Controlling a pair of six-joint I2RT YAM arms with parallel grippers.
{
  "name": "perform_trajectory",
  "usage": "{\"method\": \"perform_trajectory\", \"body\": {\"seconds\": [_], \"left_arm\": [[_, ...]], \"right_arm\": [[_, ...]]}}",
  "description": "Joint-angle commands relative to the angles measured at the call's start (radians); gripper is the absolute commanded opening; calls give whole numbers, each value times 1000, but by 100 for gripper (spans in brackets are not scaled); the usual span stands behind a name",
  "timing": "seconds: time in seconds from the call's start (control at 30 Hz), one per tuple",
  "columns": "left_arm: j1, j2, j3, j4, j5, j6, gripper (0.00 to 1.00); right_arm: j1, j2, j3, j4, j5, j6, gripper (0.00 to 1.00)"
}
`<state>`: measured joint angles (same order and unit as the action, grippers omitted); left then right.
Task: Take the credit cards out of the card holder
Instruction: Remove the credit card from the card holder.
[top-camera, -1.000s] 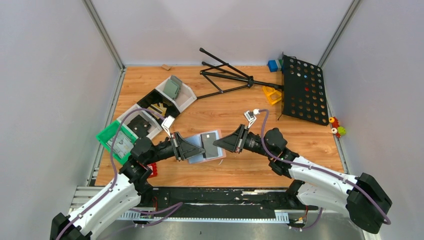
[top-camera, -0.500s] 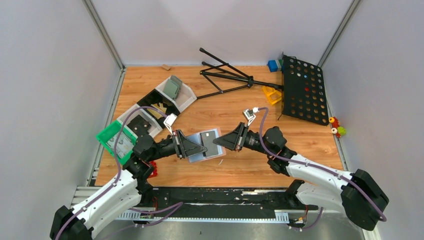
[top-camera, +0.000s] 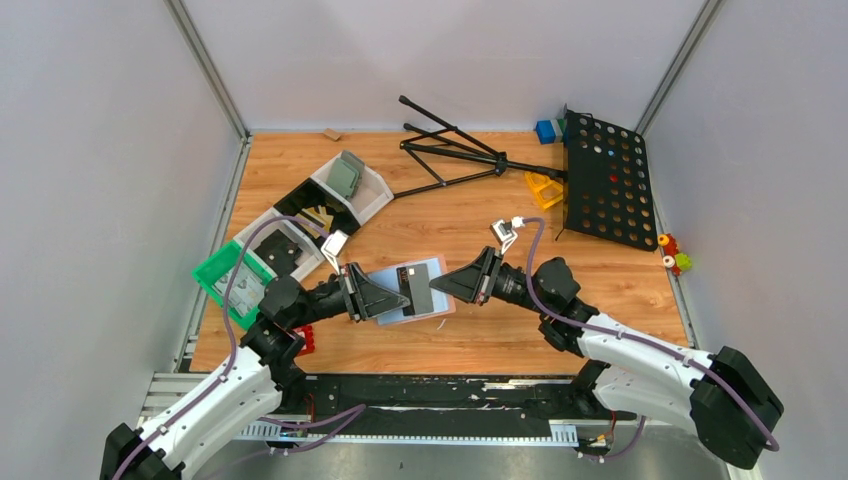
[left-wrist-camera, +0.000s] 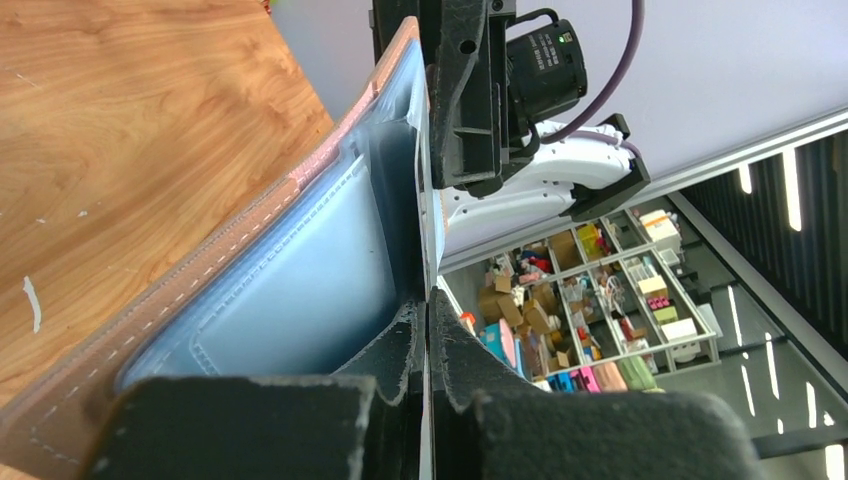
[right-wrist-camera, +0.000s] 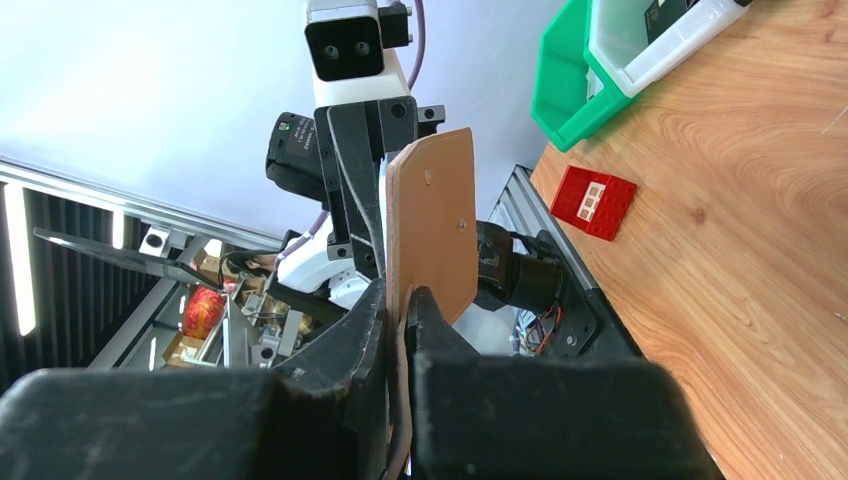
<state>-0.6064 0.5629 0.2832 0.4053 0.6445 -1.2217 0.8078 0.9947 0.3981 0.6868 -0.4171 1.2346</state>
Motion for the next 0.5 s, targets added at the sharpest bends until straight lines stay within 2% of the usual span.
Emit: {"method": "perform_trajectory", "body": {"seconds": [0.0,0.47], "left_arm": [[3,-12,-4,59,-8,-8,0],[3,-33,-29,25,-29,4,0]], "right_arm": [[-5,-22,-3,37,15,17,0],[-37,-61,-36,24,20,29,3]]}}
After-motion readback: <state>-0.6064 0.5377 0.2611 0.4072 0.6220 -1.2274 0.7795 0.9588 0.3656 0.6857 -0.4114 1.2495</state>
